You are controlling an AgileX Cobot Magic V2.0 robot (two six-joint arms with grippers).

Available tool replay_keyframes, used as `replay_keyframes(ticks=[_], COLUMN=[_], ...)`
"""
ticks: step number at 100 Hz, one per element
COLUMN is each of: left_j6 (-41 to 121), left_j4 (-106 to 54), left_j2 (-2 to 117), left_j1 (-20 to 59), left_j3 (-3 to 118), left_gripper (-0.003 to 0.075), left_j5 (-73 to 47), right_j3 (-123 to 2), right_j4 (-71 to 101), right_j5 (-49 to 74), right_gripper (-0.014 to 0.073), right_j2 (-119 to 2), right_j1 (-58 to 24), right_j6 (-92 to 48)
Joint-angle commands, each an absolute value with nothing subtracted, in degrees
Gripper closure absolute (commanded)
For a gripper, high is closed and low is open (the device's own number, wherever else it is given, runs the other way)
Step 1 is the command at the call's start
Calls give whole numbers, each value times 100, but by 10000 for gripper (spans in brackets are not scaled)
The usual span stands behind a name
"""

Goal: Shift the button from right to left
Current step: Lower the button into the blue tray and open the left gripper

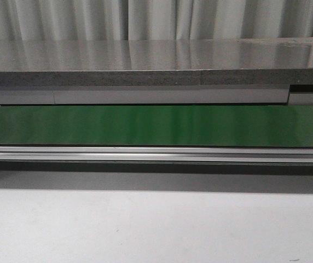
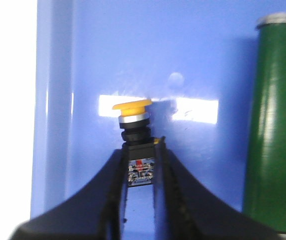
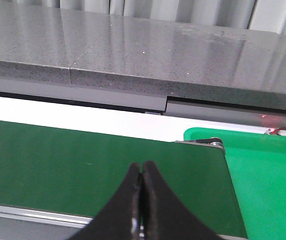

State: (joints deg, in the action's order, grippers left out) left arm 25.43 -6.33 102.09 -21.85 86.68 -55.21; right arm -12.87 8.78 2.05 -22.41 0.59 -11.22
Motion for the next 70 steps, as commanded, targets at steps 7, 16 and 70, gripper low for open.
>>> replay_keyframes(ticks=[7,16,70], left_j6=[2498,2480,1409], left_j4=[-1558,-1775,-1663], left_j2=[9293,8957,7244], left_j1=[-2196,-2083,-112], left_j3=[8813,8813,7546], left_gripper=[741,741,741], left_j5=[-5329,-5329,-4581], right_j3=[-1444,-1444,-1444], right_j4=[839,839,839], right_j5=[-251,-251,-251], right_gripper=[661,661,661], right_j2=[-2259,-2259,-2259], right_j1=[55,55,55], right_j6=[-1121,-1121,-1121])
